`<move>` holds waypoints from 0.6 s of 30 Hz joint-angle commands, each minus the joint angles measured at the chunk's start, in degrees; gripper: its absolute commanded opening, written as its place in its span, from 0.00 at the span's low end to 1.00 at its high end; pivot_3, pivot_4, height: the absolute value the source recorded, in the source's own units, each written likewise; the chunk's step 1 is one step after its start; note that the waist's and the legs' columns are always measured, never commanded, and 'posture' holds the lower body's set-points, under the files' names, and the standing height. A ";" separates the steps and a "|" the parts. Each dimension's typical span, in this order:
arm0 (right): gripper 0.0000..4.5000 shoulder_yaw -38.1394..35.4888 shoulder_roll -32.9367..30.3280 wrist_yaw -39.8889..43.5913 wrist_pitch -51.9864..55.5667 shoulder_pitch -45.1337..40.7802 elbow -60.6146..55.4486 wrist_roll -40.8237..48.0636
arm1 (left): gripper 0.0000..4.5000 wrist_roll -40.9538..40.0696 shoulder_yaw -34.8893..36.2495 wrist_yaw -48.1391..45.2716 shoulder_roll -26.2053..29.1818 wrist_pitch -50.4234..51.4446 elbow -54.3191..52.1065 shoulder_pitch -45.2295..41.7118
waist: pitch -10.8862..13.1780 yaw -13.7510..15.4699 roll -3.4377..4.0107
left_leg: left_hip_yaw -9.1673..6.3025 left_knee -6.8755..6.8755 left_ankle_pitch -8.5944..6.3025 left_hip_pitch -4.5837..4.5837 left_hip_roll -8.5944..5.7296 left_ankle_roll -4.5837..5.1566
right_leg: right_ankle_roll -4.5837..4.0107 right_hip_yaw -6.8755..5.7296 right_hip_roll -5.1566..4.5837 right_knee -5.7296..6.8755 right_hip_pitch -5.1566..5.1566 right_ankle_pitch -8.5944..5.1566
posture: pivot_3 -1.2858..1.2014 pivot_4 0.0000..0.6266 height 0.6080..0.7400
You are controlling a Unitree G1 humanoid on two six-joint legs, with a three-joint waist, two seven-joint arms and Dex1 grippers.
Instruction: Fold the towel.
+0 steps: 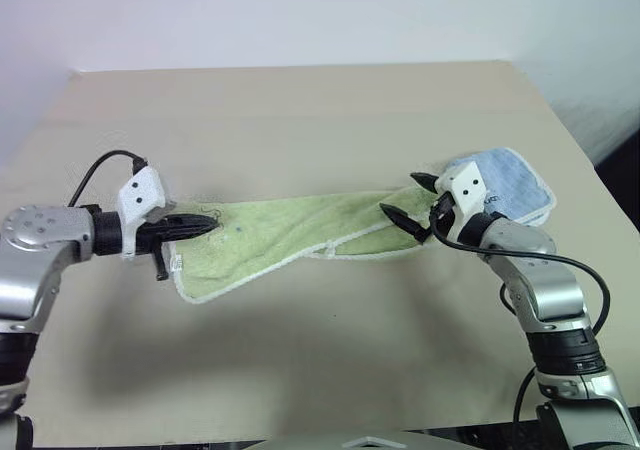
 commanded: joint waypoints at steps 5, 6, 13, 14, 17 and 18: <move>1.00 -0.87 1.93 -2.06 -0.98 1.61 -2.63 -0.74 | 0.42 2.73 -7.46 -19.59 8.64 -8.83 3.68 -1.96 | 0.06 -0.17 0.09 | 0.01 -0.03 0.00 -0.01 0.01 0.00 | -0.02 0.01 0.00 0.00 -0.05 -0.01 | 0.52 0.24 0.91; 1.00 -1.04 2.07 -2.29 -0.89 2.06 -3.05 -0.73 | 0.49 3.80 -9.77 -20.45 10.32 -11.29 4.12 -1.95 | 0.06 -0.17 0.09 | 0.01 -0.03 0.00 -0.01 0.02 0.00 | -0.02 0.01 0.00 0.02 -0.06 -0.01 | 0.52 0.24 0.91; 1.00 -0.53 2.86 -3.69 0.08 3.56 -5.36 -0.77 | 0.99 6.96 -19.76 -20.97 14.88 -23.29 8.99 -5.63 | 0.08 -0.03 0.12 | 0.02 -0.04 0.00 -0.04 0.03 0.01 | -0.04 0.03 -0.01 0.01 -0.07 -0.02 | 0.52 0.24 0.91; 1.00 -0.57 2.87 -3.69 0.08 3.50 -5.26 -0.73 | 0.99 7.74 -21.07 -20.97 15.20 -24.91 8.93 -5.91 | 0.08 -0.05 0.12 | 0.02 -0.03 0.00 -0.05 0.03 0.01 | -0.04 0.02 -0.01 0.01 -0.07 -0.02 | 0.52 0.24 0.91; 1.00 -0.39 3.21 -4.10 0.52 3.34 -5.66 -0.62 | 0.99 9.17 -22.26 -20.97 14.40 -27.62 9.28 -6.56 | 0.09 -0.05 0.13 | 0.03 -0.04 0.00 -0.07 0.02 0.03 | -0.03 0.02 0.00 0.00 -0.09 -0.02 | 0.52 0.24 0.91; 1.00 -0.38 3.27 -4.18 0.64 3.35 -5.83 -0.53 | 0.99 9.98 -22.23 -20.97 13.63 -27.34 9.37 -6.91 | 0.09 -0.05 0.12 | 0.04 -0.03 0.00 -0.08 0.02 0.04 | -0.03 0.02 0.00 0.01 -0.10 -0.02 | 0.52 0.24 0.91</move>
